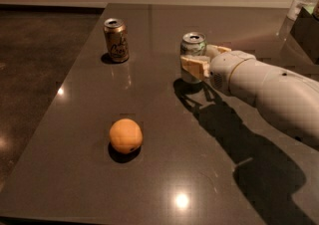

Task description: Place 7up can upright

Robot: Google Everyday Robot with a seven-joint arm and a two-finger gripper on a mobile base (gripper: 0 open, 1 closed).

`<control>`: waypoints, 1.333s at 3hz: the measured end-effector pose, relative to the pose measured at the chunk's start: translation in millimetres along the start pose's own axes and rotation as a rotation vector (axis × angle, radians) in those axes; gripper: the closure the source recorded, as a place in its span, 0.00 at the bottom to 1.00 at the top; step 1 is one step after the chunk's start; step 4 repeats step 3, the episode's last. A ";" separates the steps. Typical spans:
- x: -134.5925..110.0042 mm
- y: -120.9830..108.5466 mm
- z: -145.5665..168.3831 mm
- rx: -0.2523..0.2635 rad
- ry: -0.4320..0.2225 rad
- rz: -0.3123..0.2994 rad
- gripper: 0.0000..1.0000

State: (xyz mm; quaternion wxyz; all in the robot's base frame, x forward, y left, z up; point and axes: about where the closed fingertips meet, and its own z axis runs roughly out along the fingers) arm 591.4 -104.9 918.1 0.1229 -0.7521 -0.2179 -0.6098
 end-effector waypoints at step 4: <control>-3.8 2.6 4.5 -0.022 0.018 0.072 0.00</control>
Offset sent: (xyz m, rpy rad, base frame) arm 0.0071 -0.0025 -0.0124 0.0924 0.0215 -0.0591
